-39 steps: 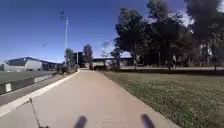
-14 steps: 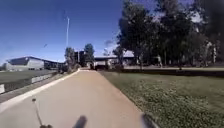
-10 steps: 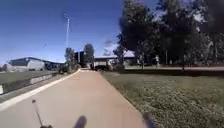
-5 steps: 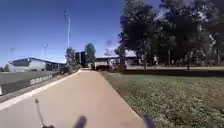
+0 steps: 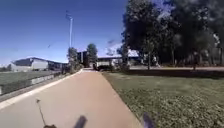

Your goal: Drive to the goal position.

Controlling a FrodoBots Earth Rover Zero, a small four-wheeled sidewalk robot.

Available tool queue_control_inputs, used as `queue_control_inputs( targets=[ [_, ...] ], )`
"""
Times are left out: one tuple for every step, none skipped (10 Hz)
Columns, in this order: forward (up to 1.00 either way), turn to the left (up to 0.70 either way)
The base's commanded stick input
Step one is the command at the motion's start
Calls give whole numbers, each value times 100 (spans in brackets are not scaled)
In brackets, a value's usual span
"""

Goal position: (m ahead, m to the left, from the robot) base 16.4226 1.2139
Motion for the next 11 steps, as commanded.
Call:
queue_control_inputs(
  targets=[
    [85, 17],
    [85, 34],
    [85, 34],
    [85, 34],
    [85, 34],
    [85, 34],
    [85, 34],
    [85, 34],
    [85, 34],
    [85, 34],
    [85, 34]
  ],
)
